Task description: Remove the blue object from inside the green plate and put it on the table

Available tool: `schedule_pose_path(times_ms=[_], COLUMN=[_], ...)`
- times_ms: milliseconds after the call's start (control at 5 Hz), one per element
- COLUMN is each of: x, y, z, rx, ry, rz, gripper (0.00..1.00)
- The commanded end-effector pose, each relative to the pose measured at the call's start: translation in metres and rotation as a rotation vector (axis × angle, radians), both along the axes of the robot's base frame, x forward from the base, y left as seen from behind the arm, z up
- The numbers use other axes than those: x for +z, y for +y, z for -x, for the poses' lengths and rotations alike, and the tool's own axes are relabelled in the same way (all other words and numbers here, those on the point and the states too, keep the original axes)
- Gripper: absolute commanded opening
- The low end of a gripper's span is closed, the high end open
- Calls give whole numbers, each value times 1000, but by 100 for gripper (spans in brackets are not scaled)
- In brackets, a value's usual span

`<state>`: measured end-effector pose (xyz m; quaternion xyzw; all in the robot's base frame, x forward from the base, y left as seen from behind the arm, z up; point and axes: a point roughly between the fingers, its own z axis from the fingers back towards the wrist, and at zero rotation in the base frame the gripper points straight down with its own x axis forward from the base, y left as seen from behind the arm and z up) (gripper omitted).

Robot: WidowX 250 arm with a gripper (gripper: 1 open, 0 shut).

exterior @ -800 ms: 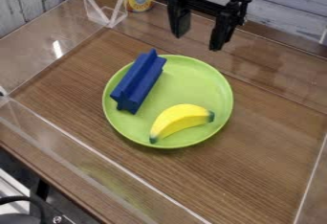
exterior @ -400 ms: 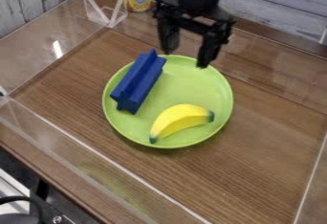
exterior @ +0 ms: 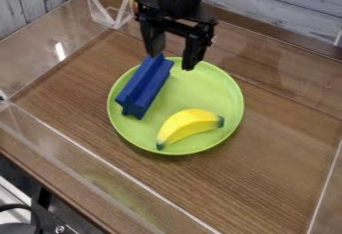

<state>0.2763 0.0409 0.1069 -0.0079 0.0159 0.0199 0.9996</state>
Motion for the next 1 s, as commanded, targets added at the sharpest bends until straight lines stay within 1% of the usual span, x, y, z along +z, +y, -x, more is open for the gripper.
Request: schedule_pose_path(times_ms=[0, 400, 800], x=[9, 1, -4], y=[6, 12, 16], z=[1, 5, 9], rx=[0, 5, 11], ry=[-58, -62, -63], rz=[-4, 3, 19], gripper=[100, 100, 100])
